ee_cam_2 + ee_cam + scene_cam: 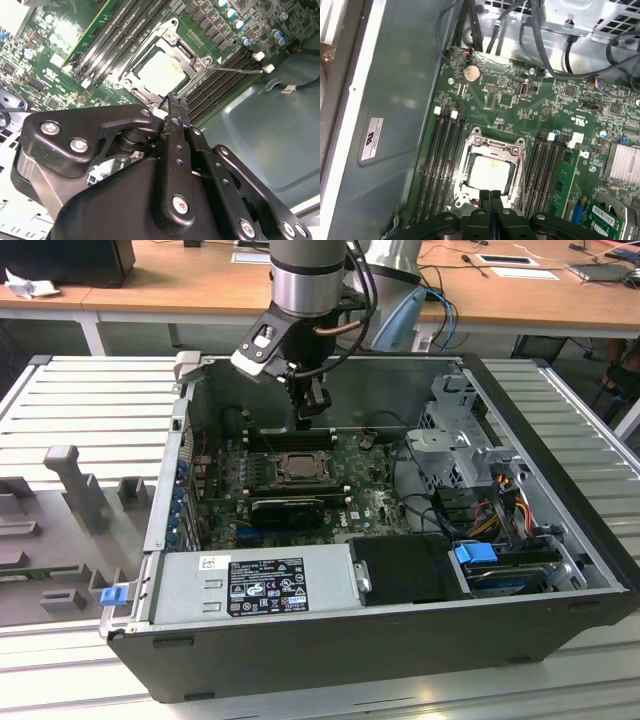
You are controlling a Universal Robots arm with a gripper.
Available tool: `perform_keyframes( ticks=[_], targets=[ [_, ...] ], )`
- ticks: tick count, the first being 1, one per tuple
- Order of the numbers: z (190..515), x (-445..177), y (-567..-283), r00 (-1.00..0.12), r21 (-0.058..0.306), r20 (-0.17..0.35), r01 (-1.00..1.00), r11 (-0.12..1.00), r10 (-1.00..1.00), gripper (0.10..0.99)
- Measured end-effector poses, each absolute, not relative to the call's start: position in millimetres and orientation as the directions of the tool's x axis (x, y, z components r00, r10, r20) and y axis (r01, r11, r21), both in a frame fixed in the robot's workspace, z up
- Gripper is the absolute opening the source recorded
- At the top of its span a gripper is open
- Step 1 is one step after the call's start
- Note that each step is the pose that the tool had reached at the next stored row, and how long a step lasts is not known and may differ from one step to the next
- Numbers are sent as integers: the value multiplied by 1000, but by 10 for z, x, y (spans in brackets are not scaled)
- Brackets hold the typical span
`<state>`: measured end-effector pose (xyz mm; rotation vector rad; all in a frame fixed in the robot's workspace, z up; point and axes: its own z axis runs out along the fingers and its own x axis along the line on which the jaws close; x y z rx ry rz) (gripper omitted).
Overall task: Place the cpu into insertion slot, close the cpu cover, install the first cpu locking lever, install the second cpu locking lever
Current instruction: 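Install the first cpu locking lever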
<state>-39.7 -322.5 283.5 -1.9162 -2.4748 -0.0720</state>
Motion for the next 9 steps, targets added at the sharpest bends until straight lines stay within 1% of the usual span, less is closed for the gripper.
perform_keyframes(
  ticks=[9],
  targets=[
    [2835, -397, -3225, -342, 30, 37, 939, 341, 939, 106]
  ],
)
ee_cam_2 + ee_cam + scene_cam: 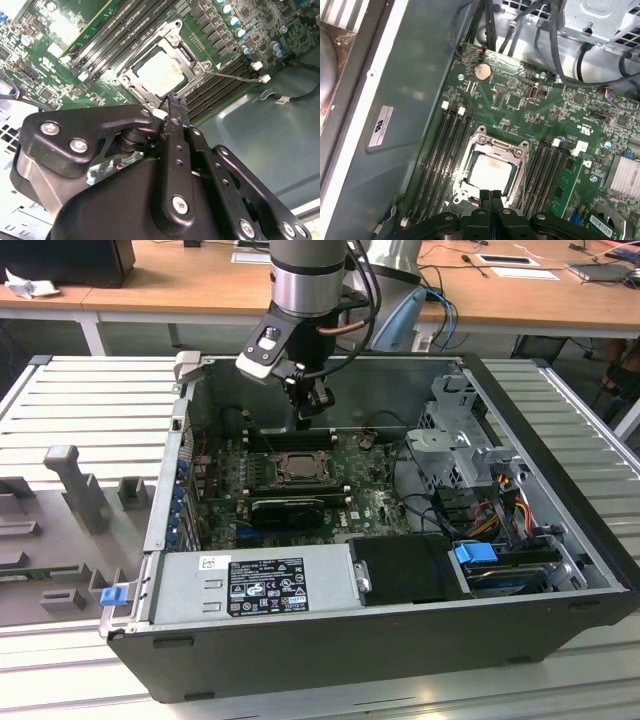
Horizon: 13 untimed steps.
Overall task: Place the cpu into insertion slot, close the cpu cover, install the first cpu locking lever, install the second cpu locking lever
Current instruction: 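Install the first cpu locking lever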
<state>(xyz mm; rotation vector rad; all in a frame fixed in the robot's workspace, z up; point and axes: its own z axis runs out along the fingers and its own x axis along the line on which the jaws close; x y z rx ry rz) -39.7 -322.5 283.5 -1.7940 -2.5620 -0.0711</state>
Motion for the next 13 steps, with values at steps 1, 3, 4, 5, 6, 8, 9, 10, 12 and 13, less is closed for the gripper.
perform_keyframes(
  ticks=[1, 3, 4, 5, 6, 8, 9, 10, 12, 13],
  targets=[
    [2835, -397, -3225, -353, 30, 37, 936, 352, 935, 106],
    [2835, -397, -3225, -380, 30, 37, 925, 379, 924, 106],
    [2835, -397, -3225, -392, 30, 37, 920, 391, 919, 106],
    [2835, -397, -3225, -402, 30, 37, 915, 401, 915, 106],
    [2835, -397, -3225, -415, 30, 37, 910, 415, 909, 106],
    [2835, -397, -3225, -441, 30, 37, 897, 440, 897, 106],
    [2835, -397, -3225, -451, 30, 37, 892, 450, 892, 106],
    [2835, -397, -3225, -469, 30, 37, 883, 468, 882, 106],
    [2835, -397, -3225, -497, 30, 37, 868, 496, 867, 106],
    [2835, -397, -3225, -512, 30, 37, 859, 511, 858, 106]
  ],
)
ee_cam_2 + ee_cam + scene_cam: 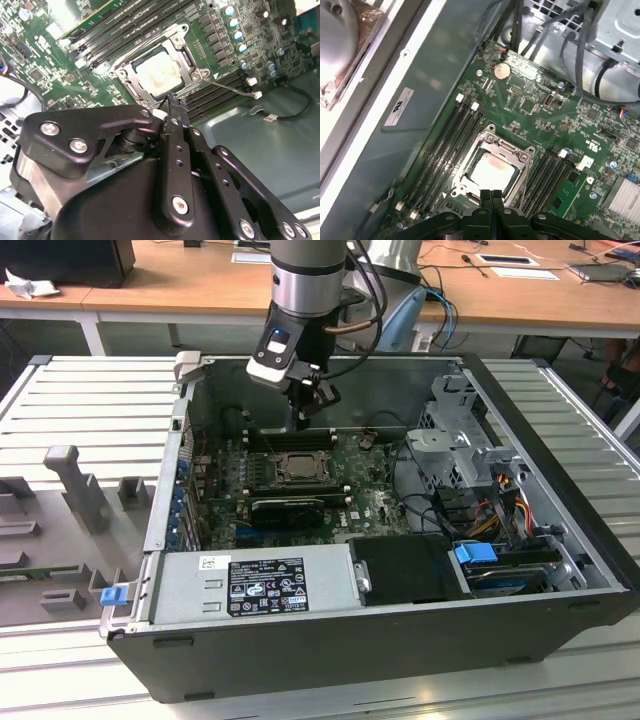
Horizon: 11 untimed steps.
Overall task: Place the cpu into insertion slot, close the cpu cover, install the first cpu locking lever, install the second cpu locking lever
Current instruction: 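Install the first cpu locking lever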
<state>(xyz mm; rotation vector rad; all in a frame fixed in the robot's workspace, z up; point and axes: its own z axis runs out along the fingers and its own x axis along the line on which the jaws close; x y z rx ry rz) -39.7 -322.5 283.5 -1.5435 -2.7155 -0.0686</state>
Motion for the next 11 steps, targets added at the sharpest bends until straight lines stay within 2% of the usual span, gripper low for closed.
perform_keyframes(
  ticks=[11],
  targets=[
    [2831, -397, -3225, -709, 28, 37, 705, 709, 704, 106]
  ],
)
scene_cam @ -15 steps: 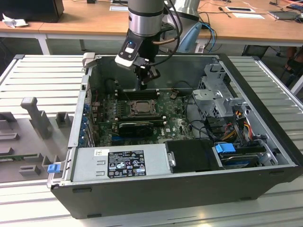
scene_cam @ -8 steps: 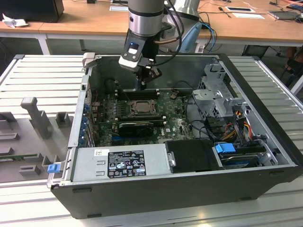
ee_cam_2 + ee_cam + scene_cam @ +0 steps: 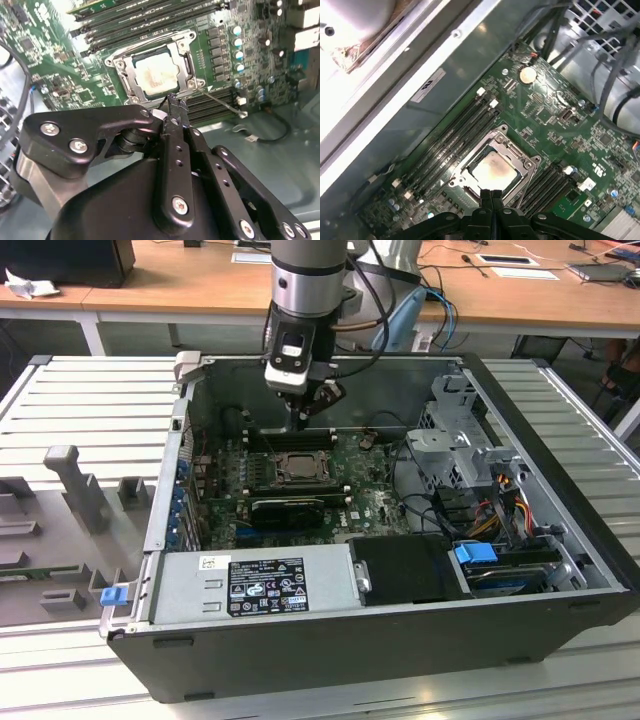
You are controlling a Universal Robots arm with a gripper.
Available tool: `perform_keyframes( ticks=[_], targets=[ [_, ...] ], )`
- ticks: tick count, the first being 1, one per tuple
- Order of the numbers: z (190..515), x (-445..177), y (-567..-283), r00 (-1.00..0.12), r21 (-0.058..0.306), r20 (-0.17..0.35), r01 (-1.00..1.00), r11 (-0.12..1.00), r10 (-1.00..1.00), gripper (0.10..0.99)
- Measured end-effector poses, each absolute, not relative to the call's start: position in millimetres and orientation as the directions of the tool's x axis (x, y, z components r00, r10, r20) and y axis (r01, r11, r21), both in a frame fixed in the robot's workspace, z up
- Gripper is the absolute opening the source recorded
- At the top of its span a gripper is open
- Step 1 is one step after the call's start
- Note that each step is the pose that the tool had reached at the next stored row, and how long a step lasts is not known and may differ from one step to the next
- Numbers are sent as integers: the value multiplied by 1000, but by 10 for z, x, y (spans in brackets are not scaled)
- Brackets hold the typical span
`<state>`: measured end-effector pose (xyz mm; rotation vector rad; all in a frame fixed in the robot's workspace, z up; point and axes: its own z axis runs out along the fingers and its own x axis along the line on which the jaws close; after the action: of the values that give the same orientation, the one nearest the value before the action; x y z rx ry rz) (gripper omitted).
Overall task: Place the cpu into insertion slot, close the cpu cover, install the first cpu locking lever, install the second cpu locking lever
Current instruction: 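Install the first cpu locking lever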
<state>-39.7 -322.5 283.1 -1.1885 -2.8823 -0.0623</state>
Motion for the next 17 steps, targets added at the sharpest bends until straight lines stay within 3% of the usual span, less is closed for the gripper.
perform_keyframes(
  ticks=[17],
  targets=[
    [2811, -397, -3225, -919, 28, 36, 394, 919, 393, 106]
  ],
)
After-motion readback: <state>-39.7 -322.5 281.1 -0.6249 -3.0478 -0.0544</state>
